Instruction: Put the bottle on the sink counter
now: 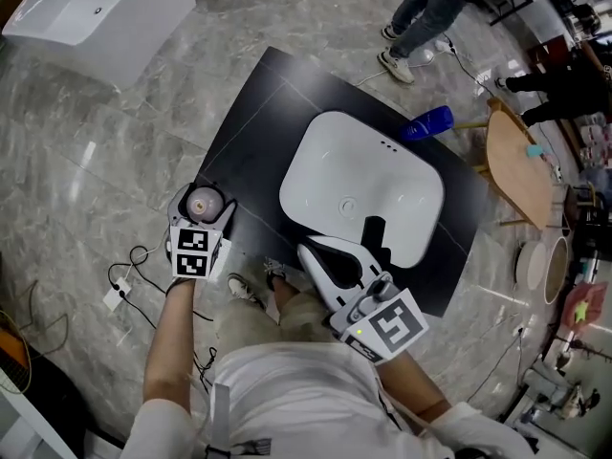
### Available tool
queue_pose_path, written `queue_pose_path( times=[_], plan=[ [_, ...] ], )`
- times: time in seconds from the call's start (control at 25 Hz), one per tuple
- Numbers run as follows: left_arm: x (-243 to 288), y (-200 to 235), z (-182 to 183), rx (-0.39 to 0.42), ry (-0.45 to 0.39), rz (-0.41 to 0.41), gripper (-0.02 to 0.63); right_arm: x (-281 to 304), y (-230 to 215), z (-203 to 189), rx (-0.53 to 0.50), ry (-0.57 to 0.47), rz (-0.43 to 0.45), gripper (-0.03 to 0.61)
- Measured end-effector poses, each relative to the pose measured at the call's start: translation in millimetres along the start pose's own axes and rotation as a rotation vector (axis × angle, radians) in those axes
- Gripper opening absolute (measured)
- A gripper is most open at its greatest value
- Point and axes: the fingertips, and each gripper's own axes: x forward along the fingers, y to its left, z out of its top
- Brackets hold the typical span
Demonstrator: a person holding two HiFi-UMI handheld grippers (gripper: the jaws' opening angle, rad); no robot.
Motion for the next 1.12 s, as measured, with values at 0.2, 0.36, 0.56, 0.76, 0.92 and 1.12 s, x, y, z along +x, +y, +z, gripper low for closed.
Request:
queue_pose_path(
  times=[0.2, 0.36, 0.56, 0.76, 0.92, 1.12],
  plan=[
    [-0.5, -0.4, -1.3, 0.002, 0.01, 0.008, 0.414, -19.8, 8.8, 0.6, -0.002, -0.011, -0.03, 0.011],
    [1.2, -4.2, 0.4, 0.008, 0.01, -0.008, 0.425, -35.4, 12.1, 0.8, -0.006, -0.02, -0.063, 0.011],
    [-6.7, -1.5, -1.4, -0.017, 0.006, 0.017, 0.477, -51.8, 17.2, 2.2, -0.012, -0.029, -0.092, 0.011],
    [-32.6, -3.3, 4.1, -0.02, -0.036, 0.026, 0.48, -54.5, 29.9, 10.6, -0.027, -0.047, -0.08, 0.011],
    [-54.1, -7.3, 5.5, -0.051, -0.071, 0.026, 0.48, -48.5, 43.0, 17.7, -0.047, -0.056, -0.051, 0.011],
    [-80.1, -6.5, 2.8, -0.092, -0.093, 0.045, 0.48, -45.1, 54.1, 27.9, -0.072, -0.068, -0.03, 0.011]
  ],
)
